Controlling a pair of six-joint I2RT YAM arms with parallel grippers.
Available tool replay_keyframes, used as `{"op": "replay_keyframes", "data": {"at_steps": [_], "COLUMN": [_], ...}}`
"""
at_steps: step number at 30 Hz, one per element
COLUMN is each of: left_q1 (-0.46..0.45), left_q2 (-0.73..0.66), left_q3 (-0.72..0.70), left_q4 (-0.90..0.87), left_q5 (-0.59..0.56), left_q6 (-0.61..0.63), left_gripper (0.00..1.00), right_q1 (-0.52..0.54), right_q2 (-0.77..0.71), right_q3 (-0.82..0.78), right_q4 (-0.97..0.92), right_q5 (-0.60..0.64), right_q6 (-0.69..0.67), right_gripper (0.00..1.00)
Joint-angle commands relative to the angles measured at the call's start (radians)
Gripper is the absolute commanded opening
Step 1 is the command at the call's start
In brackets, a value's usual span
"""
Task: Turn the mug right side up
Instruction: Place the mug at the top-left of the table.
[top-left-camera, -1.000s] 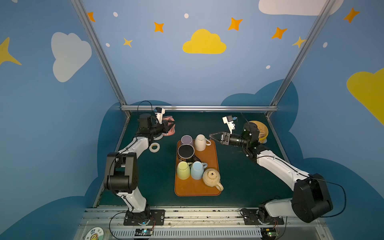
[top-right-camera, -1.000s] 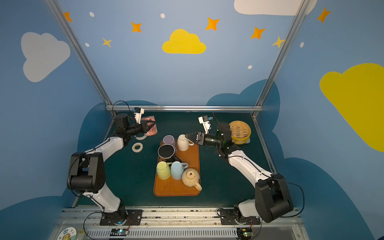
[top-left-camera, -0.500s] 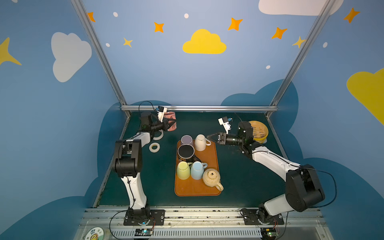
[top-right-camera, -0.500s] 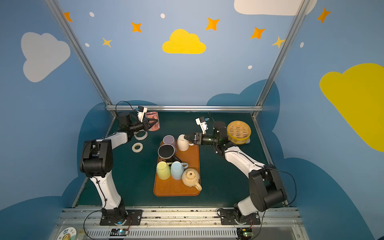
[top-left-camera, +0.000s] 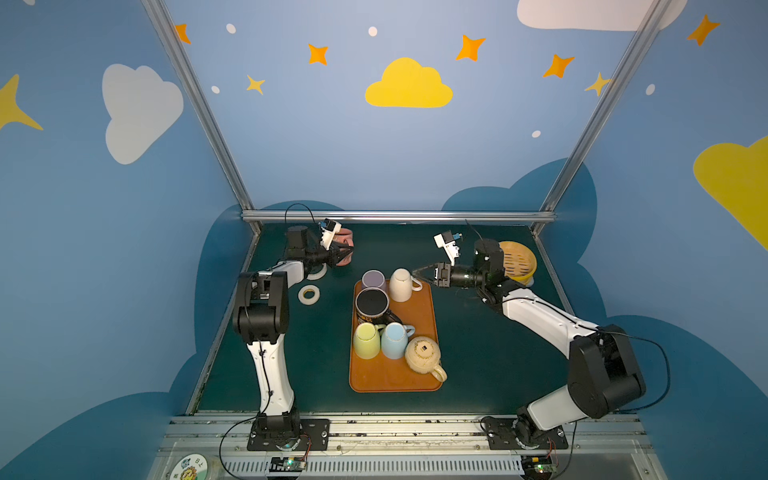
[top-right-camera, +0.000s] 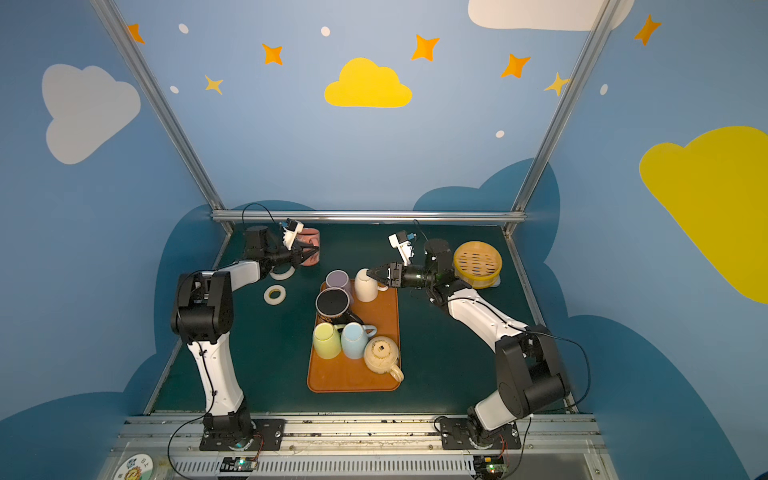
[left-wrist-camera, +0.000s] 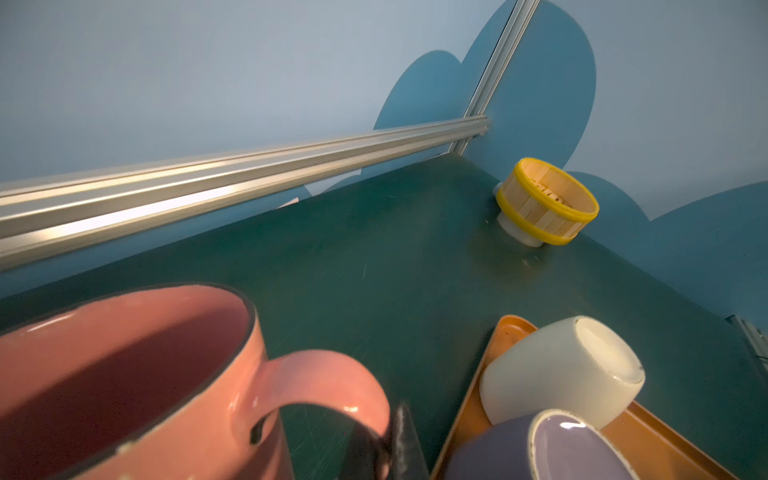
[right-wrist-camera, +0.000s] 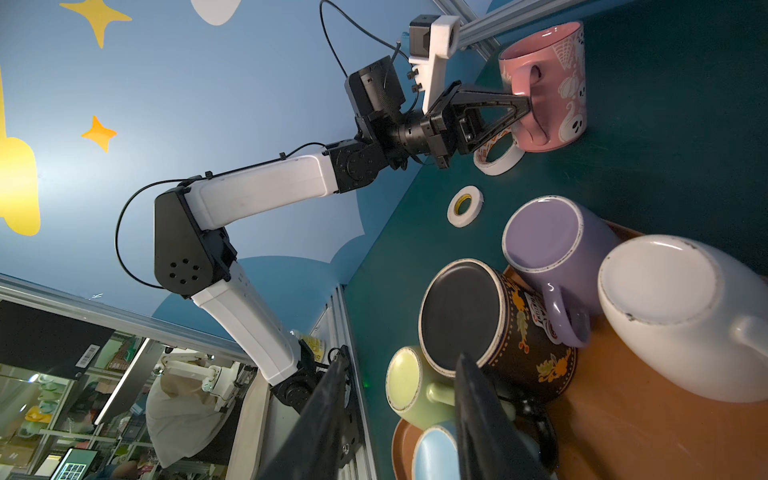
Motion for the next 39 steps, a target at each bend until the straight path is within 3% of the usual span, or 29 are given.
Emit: {"op": "replay_keyframes", "data": {"at_steps": [1, 13, 29, 35, 39], "left_q1": [-0.009, -0.028, -0.035, -0.035, -0.035], "left_q2": [-0.007, -0.014, -0.11, -0.161, -0.232], "left_q3": [-0.006, -0.124, -0.284, -0.333, -0.371], "left_q4": [0.062, 0.149, 0.202, 0.218, 0.244], "left_q5": [0.002, -0.042, -0.11, -0.152, -0.194], "left_q6": [0.109, 0.113, 0.092, 0.057, -0.004], "left_gripper": [0.04, 0.04, 0.28, 0.3, 0.3], "right_q1": [-0.001, 0.0, 0.0, 0.0, 0.0], "right_q2": [0.014, 0.01, -0.013, -0.03, -0.029], "right_q3": [0.038, 0.03, 0.004, 0.001, 0.039], "right_q4": [0.006, 0.032, 0.062, 0.036, -0.081], "right_q5": [-0.018, -0.022, -0.022, -0.01, 0.04], "right_q6": [-0.009, 0.004, 0.011, 0.003, -0.042], "right_gripper": [0.38, 0.38, 0.4, 0.41, 0.42]}}
